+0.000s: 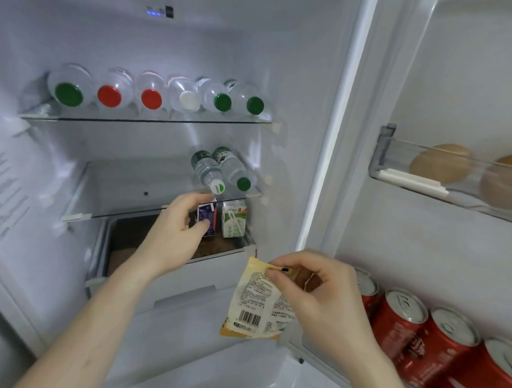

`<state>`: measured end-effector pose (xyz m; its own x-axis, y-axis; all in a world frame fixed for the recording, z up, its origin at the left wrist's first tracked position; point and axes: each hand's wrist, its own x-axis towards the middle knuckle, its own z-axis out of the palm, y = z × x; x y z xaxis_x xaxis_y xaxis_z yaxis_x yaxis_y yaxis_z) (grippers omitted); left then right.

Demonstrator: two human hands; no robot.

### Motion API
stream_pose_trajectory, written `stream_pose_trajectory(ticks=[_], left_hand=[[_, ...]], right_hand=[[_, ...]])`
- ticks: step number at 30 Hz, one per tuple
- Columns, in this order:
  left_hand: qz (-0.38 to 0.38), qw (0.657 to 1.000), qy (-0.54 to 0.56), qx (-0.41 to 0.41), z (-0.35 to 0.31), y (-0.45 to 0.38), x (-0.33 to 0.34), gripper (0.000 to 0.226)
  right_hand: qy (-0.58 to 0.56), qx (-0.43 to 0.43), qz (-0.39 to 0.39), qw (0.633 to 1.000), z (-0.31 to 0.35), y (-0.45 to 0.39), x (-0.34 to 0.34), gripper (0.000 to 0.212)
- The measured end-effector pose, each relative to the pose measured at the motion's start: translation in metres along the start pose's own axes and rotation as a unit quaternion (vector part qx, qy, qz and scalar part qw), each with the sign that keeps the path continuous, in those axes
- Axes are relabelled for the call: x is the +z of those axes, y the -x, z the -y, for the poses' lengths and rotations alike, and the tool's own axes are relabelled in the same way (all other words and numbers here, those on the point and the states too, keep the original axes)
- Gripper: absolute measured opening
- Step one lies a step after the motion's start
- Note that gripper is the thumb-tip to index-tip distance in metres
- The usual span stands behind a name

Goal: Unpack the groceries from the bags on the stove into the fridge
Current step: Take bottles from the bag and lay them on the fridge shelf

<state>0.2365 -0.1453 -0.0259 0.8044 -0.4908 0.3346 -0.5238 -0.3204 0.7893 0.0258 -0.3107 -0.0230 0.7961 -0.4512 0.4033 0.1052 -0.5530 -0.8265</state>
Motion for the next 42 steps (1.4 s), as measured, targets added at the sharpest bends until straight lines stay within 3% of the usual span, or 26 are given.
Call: stream_pose_trajectory(ticks=[14,20,28,33,39,42], left_hand=[[0.098,0.991,0.083,0.040,-0.087,0.117,0.071,0.042],[0.141,0.985,-0.011,0.099,-0.118,0.153,0.129,0.042],[0.175,0.963,-0.128,0.159,-0.108,0.189,0.205,0.060],[0.130,0.966,-0.156,0.161,-0.099,0.204,0.224,0.072],[0.128,0.973,-0.131,0.137,-0.105,0.207,0.225,0.075],[0.132,0.974,-0.132,0.127,-0.105,0.207,0.226,0.076]], right_hand=[[-0.025,-0.009,-0.028,0.999,0.008,0.069,-0.121,0.013],[-0.022,-0.010,-0.070,0.997,0.012,0.106,-0.189,0.011],[0.082,-0.043,-0.113,0.989,0.005,0.137,-0.271,0.013],[0.142,-0.013,-0.118,0.983,-0.006,0.146,-0.308,0.008],[0.234,0.001,-0.093,0.968,-0.009,0.148,-0.330,0.009],[0.300,0.041,-0.022,0.953,-0.017,0.143,-0.335,0.011]])
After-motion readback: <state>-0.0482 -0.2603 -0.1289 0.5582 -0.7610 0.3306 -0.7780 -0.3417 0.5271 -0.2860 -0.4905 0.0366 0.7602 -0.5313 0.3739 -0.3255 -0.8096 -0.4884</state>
